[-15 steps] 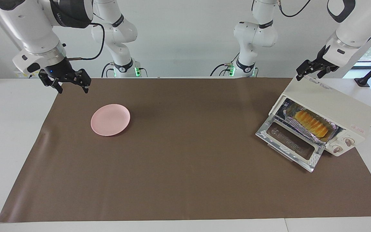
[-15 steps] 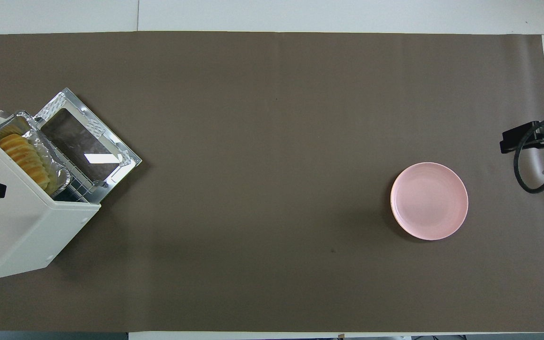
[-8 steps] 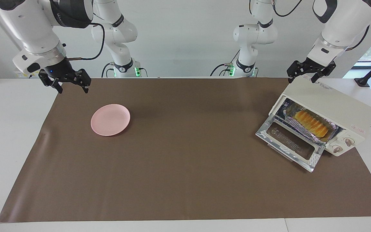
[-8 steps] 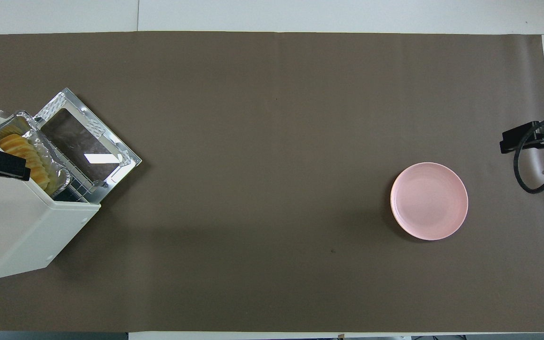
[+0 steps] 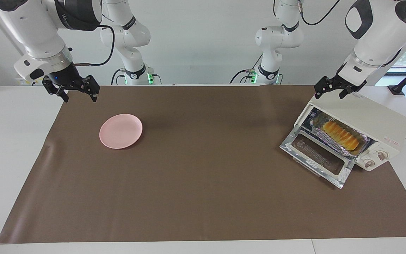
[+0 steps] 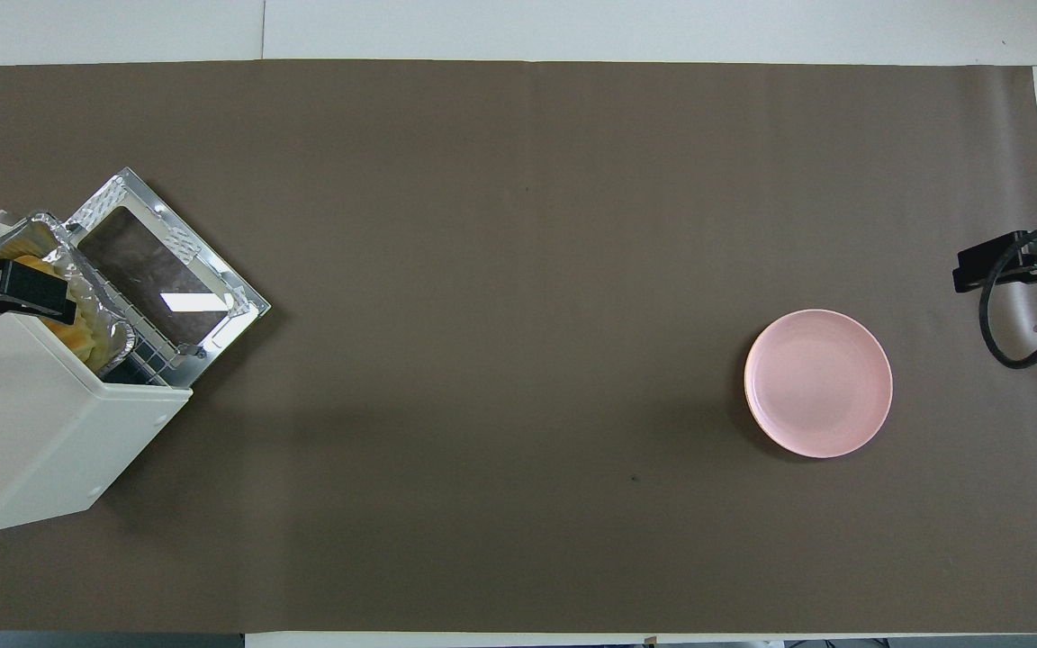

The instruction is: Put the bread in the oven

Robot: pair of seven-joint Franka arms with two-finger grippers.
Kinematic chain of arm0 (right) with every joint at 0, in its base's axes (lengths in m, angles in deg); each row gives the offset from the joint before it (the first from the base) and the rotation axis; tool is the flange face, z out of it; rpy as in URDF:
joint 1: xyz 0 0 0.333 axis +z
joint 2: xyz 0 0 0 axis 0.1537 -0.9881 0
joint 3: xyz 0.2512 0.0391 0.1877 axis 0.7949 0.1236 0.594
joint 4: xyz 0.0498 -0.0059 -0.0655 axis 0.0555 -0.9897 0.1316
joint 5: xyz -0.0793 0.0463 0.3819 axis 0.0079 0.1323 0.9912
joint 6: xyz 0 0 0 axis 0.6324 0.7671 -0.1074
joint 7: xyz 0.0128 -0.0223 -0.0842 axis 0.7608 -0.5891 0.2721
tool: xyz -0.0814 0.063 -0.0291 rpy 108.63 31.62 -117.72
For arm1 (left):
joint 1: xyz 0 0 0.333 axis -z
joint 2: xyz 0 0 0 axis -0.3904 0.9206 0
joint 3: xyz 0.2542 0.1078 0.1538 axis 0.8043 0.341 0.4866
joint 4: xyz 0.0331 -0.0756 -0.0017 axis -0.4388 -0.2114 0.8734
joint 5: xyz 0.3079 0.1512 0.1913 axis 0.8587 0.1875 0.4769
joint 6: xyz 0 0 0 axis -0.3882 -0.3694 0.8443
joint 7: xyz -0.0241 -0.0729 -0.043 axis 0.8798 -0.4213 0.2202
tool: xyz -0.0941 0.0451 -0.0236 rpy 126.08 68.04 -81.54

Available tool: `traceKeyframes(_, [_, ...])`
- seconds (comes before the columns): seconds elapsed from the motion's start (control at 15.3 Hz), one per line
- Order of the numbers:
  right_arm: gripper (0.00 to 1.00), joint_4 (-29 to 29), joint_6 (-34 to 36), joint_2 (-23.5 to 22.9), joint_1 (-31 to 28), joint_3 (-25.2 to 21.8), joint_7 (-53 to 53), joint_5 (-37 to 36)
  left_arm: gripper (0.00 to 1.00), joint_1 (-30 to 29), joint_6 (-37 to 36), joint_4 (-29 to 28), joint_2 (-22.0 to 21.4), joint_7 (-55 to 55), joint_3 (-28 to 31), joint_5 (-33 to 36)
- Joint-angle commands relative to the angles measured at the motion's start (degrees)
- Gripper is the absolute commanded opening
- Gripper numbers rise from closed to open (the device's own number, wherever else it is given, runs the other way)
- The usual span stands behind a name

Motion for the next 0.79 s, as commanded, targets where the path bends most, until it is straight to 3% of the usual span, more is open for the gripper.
traceKeyframes(0.0, [1.00,-0.4,0.8,0.7,-0.4,0.0,1.6,1.1,1.00,-0.5,0.5,-0.1,-0.7,-0.4,-0.6,-0.9])
traceKeyframes(0.72, [1.00,-0.4,0.8,0.7,-0.4,0.0,1.6,1.1,1.00,-0.3,4.4,0.4,-0.7,-0.4,-1.6,-0.9])
